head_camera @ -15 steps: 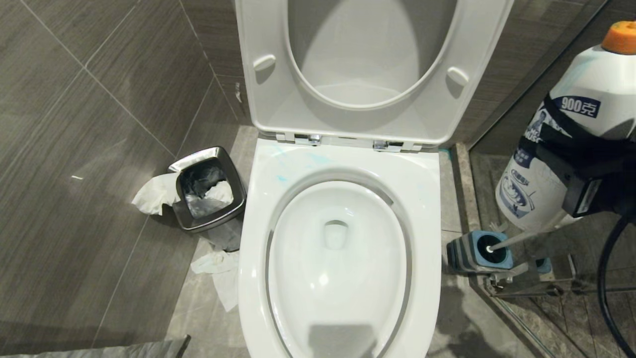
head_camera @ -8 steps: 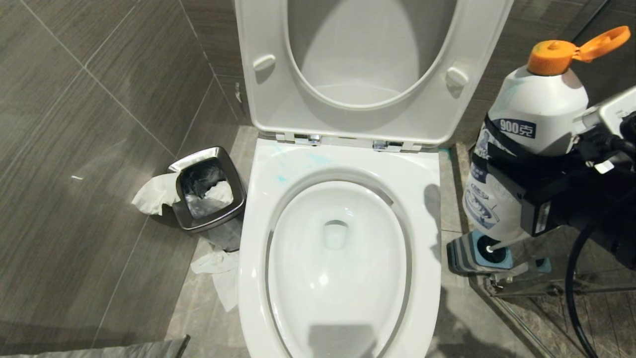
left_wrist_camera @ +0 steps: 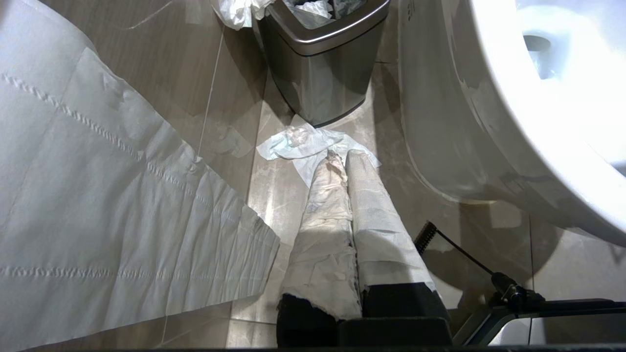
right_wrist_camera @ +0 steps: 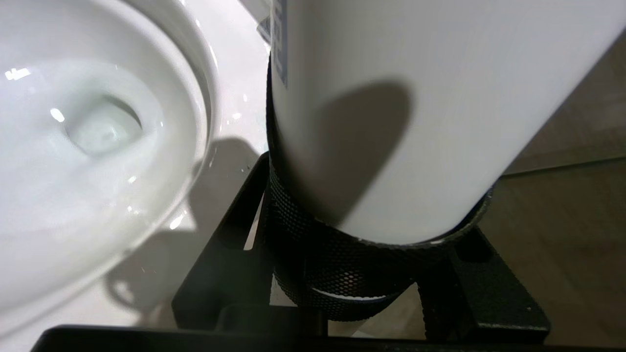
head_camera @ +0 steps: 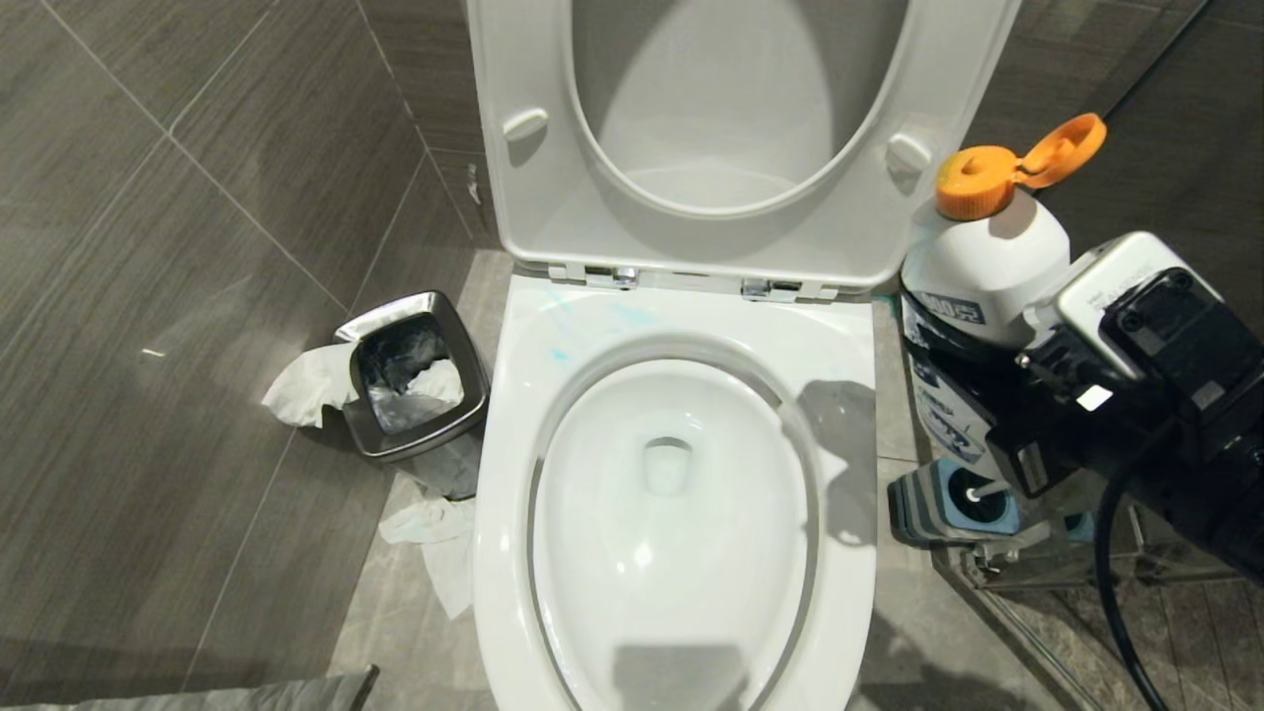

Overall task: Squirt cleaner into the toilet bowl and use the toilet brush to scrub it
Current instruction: Pour in the cleaning agent

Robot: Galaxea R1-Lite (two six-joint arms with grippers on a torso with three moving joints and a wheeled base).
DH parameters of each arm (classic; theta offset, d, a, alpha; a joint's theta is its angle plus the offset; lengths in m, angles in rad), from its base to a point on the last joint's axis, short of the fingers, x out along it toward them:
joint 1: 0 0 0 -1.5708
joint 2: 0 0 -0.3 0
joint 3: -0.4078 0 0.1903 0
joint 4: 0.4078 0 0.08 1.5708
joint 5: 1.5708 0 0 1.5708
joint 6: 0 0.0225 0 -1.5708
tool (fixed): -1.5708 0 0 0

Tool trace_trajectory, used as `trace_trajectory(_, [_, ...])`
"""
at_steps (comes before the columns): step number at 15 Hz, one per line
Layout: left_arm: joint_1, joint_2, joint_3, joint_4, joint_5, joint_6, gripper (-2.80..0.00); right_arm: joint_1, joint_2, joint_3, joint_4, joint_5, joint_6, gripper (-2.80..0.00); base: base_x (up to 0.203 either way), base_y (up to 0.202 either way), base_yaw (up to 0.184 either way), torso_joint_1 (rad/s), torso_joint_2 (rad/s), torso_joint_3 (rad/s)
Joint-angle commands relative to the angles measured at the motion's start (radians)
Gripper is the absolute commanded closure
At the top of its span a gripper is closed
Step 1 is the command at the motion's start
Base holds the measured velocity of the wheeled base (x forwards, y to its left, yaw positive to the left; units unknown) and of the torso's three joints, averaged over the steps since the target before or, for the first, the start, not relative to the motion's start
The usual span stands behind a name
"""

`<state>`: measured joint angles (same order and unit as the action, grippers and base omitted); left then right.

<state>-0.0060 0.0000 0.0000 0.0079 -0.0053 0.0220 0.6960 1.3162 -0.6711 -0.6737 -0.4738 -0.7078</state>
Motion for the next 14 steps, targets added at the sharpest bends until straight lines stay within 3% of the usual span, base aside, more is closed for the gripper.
trace_trajectory(1, [0.000,0.002,0.002,0.000,0.000,-0.001,0.00,-0.001,0.024,-0.013,0.021,-0.013,-0.051,0.00,0.000,0.000,0.000,0.000,0.00,0.000])
trace_trajectory(6, [0.000,0.002,0.002,0.000,-0.001,-0.001,0.00,-0.002,0.096,-0.083,0.033,-0.113,-0.229,0.00,0.000,0.000,0.000,0.000,0.00,0.000])
trace_trajectory(14, [-0.001,0.002,0.002,0.000,-0.001,-0.001,0.00,0.000,0.132,-0.149,0.031,-0.108,-0.564,0.00,0.000,0.000,0.000,0.000,0.00,0.000])
